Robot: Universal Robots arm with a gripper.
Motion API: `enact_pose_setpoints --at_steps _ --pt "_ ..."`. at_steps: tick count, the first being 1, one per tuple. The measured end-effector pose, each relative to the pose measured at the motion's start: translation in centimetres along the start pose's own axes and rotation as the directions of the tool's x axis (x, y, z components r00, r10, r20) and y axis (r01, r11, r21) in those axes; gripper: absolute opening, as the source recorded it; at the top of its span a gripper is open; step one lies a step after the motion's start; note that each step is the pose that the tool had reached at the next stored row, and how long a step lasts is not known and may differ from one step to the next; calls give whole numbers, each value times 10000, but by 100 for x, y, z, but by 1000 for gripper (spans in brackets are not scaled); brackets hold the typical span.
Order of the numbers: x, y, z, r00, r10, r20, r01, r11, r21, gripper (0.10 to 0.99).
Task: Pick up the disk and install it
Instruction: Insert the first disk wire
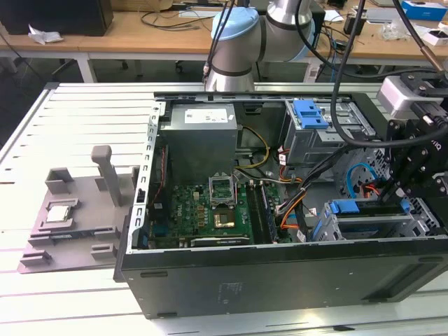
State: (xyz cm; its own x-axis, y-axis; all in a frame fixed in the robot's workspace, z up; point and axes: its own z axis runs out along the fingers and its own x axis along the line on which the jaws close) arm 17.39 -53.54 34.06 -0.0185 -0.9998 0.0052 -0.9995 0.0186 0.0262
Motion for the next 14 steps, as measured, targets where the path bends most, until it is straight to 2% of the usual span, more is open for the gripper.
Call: enact_pose_setpoints --at_steps 3,13,14 --pt "-1 -4 6 9999 157 7 -157 9999 -3 169" --pt "-2 -5 34 9999 159 -1 -159 9999 -1 169" --pt "-2 -6 35 9999 159 -2 -159 9999 0 247"
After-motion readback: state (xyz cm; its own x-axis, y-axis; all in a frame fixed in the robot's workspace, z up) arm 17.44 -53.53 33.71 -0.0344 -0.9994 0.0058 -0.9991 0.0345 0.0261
